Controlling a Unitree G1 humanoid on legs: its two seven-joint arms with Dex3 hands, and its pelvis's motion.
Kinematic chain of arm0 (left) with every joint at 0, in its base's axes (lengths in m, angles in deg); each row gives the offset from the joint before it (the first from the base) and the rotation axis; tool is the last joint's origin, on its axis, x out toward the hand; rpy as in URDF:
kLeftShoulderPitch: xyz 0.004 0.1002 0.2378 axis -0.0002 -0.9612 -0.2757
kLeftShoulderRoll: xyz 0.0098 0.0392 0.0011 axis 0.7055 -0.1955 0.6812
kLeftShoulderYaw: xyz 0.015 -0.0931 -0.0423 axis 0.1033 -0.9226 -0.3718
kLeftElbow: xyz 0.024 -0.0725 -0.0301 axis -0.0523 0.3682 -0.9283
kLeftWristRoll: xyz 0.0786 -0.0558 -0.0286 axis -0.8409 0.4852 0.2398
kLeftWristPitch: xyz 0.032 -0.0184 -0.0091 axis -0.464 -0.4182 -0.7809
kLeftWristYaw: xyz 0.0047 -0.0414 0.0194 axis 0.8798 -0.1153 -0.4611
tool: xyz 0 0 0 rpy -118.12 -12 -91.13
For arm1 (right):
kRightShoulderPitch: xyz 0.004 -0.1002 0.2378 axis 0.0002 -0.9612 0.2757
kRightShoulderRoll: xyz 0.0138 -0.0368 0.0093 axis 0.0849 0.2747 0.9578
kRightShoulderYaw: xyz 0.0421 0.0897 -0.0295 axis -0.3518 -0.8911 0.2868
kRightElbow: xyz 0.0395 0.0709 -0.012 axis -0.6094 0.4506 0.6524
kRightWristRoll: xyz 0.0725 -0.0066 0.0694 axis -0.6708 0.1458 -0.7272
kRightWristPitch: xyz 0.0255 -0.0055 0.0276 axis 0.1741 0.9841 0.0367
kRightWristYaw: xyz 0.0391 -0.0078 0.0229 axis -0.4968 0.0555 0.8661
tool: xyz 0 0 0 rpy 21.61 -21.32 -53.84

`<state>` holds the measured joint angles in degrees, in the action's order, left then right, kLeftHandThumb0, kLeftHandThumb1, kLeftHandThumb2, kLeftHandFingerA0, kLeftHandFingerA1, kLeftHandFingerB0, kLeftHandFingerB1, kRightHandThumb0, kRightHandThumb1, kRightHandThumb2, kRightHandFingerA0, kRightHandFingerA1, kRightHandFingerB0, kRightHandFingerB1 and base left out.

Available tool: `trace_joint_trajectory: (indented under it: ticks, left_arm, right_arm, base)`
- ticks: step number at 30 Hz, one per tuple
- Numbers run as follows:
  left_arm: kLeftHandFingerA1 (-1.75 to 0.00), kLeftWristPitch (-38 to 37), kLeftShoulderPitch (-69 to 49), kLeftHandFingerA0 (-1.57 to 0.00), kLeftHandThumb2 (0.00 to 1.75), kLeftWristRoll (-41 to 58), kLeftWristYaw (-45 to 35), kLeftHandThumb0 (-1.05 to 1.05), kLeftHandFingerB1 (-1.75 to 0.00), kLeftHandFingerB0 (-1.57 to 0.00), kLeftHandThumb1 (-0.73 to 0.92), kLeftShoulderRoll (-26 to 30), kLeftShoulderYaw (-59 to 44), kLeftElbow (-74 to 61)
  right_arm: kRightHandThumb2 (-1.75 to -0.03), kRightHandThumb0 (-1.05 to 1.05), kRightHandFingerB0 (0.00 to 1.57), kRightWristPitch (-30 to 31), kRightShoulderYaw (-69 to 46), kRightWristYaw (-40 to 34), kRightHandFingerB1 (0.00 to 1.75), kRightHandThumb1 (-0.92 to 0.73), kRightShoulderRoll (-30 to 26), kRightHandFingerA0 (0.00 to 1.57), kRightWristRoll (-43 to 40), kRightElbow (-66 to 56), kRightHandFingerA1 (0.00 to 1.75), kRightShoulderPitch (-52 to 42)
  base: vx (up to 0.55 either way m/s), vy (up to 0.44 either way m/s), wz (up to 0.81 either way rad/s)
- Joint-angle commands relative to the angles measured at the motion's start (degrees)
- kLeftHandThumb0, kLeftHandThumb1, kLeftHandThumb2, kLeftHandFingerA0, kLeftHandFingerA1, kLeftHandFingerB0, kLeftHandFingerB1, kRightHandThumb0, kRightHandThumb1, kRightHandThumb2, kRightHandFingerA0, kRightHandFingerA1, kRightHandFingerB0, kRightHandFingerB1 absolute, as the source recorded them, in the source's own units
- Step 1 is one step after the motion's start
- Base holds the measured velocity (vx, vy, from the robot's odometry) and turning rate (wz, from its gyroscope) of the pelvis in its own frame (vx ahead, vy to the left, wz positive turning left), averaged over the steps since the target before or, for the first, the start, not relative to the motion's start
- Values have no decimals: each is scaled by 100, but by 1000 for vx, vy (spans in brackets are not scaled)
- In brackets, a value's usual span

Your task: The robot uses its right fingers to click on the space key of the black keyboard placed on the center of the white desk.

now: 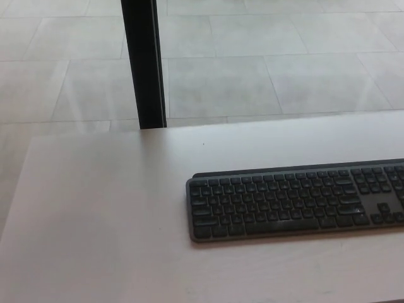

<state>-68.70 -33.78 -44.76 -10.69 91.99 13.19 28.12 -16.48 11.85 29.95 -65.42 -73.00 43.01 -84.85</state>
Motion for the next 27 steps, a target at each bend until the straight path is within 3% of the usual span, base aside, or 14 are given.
trace_joint_trajectory:
  ticks: [1,11,12,13,14,16,17,19,20,21,22,24,26,27]
  left_arm:
    - [-83,-269,271,-78,81,828,313,-39,-71,-70,34,274,-774,391]
    - [-76,-297,332,-77,53,801,324,-37,-62,-80,46,298,-854,494]
    - [-82,-276,337,-79,80,788,320,-39,-72,-73,34,311,-834,504]
    - [-77,-299,344,-80,52,790,355,-39,-62,-82,45,306,-827,507]
    - [-83,-285,344,-78,80,784,351,-41,-71,-72,33,313,-809,497]
    - [-83,-260,363,-79,80,796,347,-41,-71,-72,34,330,-784,499]
    - [-84,-190,395,-77,80,908,330,-37,-72,-70,33,330,-868,504]
    - [-79,-202,379,-80,53,782,420,-39,-61,-79,45,360,-734,518]
    - [-78,-209,377,-78,53,743,461,-41,-60,-74,44,373,-669,538]
    - [-78,-220,377,-78,53,771,436,-41,-60,-74,44,379,-675,553]
    - [-84,-231,386,-79,80,823,421,-45,-71,-73,35,369,-678,556]
    - [-77,-214,396,-75,53,887,409,-40,-61,-76,46,371,-695,556]
    - [-82,-212,401,-76,82,937,413,-41,-71,-69,34,370,-709,554]
    - [-80,-228,392,-80,53,904,428,-41,-62,-79,46,369,-676,549]
  right_arm:
    - [-55,-48,65,161,-891,-743,52,-46,59,94,-873,-418,67,197]
    - [-55,-47,70,976,-2076,-1420,59,-52,-308,100,-1568,-1044,97,1046]
    - [-57,-45,67,1185,-2069,-1516,53,-56,-534,97,-1478,-1051,85,1257]
    - [-57,-42,67,1286,-2119,-1613,50,-56,-630,94,-1505,-1084,81,1440]
    - [-86,-40,58,1216,-2126,-1616,63,-44,-645,82,-1520,-1152,80,1543]
    - [-82,-43,57,1131,-2091,-1478,61,-47,-635,83,-1544,-1354,77,1614]
    - [-57,-30,59,1282,-1965,-1451,44,-59,-721,89,-1532,-1611,63,1815]
    - [-57,-30,59,1482,-1893,-1533,42,-58,-757,89,-1516,-1754,59,1938]
    - [-58,-26,56,1445,-1630,-1324,43,-57,-748,69,-1469,-2073,134,2018]
    - [-58,-26,56,1477,-1405,-1211,43,-57,-761,69,-1350,-2300,134,2009]
    - [-56,-29,71,1427,-997,-1156,47,-54,-803,86,-1045,-2559,175,2006]
    - [-56,-28,74,1467,-715,-1093,46,-53,-862,92,-965,-2753,175,1969]
    - [-56,-24,73,1182,-282,-919,48,-54,-908,88,-734,-2901,175,1917]
    - [-55,-27,74,1109,-82,-849,46,-52,-936,91,-588,-2954,164,1900]
  base:
    - [0,0,0]
    - [0,0,0]
    - [0,0,0]
    - [0,0,0]
    - [0,0,0]
    - [0,0,0]
    - [0,0,0]
    - [0,0,0]
    - [0,0,0]
    - [0,0,0]
    - [0,0,0]
    - [0,0,0]
    - [0,0,0]
    - [0,0,0]
